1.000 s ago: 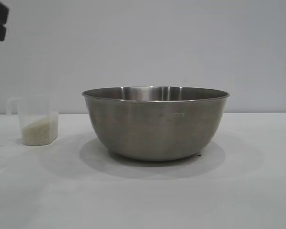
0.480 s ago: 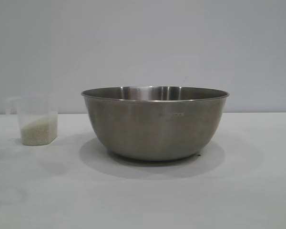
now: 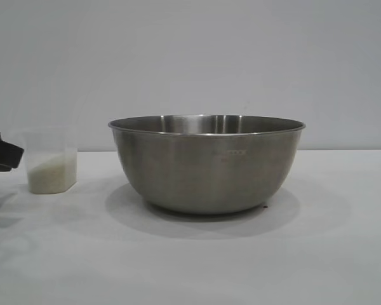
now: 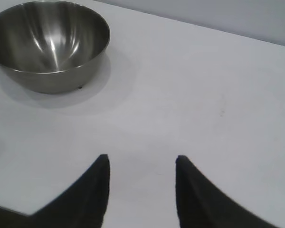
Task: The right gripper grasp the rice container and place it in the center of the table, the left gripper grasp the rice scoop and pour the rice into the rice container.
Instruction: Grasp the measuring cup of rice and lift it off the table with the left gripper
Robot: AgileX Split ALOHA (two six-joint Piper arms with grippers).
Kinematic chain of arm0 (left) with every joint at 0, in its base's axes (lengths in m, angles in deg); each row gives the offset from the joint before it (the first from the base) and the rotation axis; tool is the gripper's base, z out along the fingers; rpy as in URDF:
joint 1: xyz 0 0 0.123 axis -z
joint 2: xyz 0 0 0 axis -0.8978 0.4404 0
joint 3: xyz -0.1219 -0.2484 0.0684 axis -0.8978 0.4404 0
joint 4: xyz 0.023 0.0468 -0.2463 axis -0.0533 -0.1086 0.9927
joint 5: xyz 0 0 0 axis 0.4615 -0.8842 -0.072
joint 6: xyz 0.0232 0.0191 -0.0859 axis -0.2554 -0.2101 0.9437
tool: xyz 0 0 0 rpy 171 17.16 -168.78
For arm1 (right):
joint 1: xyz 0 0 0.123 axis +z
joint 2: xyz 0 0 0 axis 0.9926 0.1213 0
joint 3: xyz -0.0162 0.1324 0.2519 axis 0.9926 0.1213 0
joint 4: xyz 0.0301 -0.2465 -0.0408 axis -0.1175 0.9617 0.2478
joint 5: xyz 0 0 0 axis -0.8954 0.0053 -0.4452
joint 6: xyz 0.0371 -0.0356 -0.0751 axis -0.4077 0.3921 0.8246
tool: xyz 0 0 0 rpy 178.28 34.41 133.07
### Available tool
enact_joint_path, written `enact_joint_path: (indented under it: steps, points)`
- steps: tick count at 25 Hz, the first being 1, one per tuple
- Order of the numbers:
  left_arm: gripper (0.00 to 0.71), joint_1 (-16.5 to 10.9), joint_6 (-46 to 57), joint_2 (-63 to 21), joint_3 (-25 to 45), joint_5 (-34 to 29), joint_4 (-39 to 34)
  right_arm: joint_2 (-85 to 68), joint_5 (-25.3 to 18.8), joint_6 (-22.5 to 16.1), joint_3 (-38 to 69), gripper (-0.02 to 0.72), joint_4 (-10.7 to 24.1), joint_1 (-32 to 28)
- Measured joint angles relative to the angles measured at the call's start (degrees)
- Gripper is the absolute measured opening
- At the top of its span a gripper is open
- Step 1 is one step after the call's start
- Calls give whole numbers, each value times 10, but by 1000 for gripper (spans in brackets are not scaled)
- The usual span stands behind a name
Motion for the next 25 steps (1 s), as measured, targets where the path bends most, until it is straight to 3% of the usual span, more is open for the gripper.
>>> enact_joint_path:
  steps: [8,10,13,18,25]
  points:
    - [248,0,0,22,-62,0,15,0,0,0,0,316,0,0]
    - [111,0,0,22,-73,0,4,0,0,0,0,316,0,0]
    - [0,0,0,23,-91,0,-20,0,0,0,0,316,0,0]
    - [0,0,-25,24,-116,-1,-69,0,0,0,0,316,0,0]
    - [0,0,-163,-20,-131,-4,-166,0,0,0,0,316,0,0]
